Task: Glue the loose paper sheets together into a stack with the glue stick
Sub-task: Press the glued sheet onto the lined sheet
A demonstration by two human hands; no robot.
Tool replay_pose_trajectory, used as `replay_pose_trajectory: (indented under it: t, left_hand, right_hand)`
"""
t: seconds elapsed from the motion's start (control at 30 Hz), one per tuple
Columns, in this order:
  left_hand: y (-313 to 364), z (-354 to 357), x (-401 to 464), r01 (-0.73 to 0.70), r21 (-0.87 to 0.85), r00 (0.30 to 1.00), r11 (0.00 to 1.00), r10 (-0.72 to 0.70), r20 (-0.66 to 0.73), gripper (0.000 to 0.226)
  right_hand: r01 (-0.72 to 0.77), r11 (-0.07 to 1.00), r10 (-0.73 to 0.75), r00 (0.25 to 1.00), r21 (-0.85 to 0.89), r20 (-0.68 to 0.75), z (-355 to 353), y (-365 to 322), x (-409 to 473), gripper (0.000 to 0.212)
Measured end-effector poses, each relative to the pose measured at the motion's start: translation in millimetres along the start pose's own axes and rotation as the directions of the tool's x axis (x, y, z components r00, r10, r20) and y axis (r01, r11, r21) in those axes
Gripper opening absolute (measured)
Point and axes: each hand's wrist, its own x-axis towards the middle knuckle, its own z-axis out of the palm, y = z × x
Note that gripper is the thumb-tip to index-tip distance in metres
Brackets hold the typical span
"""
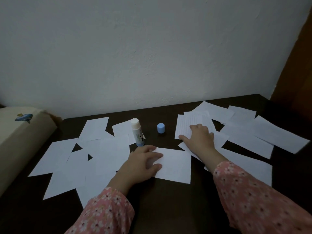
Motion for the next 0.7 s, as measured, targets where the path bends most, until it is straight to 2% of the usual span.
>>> replay_pose_trajectory:
  t: [0.2, 0.43, 0.63, 0.7]
  left_hand:
    - [4, 14, -8, 0.063, 0.04, 0.991, 0.997, -0.058, -0.121, 0.044]
    - [13, 16, -18, 0.145, -0.003, 0.981, 0.989, -0.144, -0.131, 0.045]
    - [17, 13, -27, 0.171, -0.081, 0.976, 0.982, -0.18, -0.122, 0.045]
    - [17, 10, -28, 0.162, -0.138, 0.972, 0.977, -0.182, -0.149, 0.043]
  right_hand:
    - [-0.009, 1.0, 0.01, 1.0, 0.015, -0.015, -4, 5, 7, 0.048]
    - [-0.014, 0.987, 0.037, 0.989, 0.161, -0.14, -6, 15, 4, 0.039]
    - [0.103, 0.946, -0.024, 0.968, 0.309, -0.25, -22, 10, -15, 0.037]
    - [0.154, 0.923, -0.07, 0.968, 0.352, -0.24, -26, 10, -25, 0.037]
